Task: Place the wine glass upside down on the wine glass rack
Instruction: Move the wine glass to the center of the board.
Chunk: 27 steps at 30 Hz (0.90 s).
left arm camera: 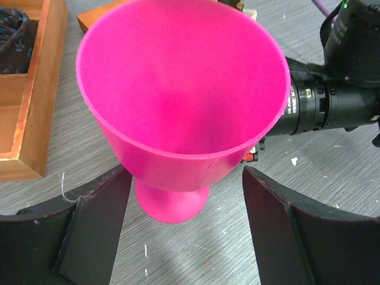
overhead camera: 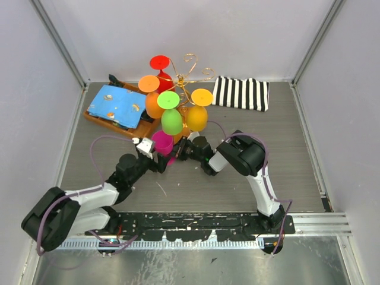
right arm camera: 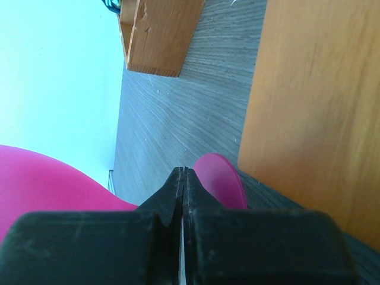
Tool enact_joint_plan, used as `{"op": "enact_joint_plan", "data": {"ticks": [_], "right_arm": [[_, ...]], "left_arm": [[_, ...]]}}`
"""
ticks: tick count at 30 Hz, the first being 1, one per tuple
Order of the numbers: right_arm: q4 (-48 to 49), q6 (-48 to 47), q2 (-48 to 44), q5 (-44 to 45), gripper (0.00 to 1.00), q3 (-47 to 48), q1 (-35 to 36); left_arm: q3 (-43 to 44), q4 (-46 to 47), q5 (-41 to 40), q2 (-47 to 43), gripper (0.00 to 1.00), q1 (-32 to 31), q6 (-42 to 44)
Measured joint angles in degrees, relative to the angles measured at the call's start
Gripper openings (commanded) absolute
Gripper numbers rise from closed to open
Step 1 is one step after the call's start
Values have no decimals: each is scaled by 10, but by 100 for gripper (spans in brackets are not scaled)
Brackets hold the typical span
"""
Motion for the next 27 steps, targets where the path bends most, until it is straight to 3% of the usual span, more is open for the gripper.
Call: {"op": "enact_joint_plan", "data": {"ticks": [15,20,21,22,27], "right_arm": [[23,4,0,3,1,-18,13],[24,5,0,3,1,-19,13],[24,4,0,3,1,-19,13],[24,4,0,3,1,-19,13],[24,4,0,4,1,-19,13]], "left_arm": [[-2,-264,-43,-239,83,0,-110],[14,-391,-61,-300,83,0,-159],[21,-420,-64,-313,86,0,-169],[27,-448,-66,-330,99,0,-181],[51,-541,-59,-423,98,0,-223]]}}
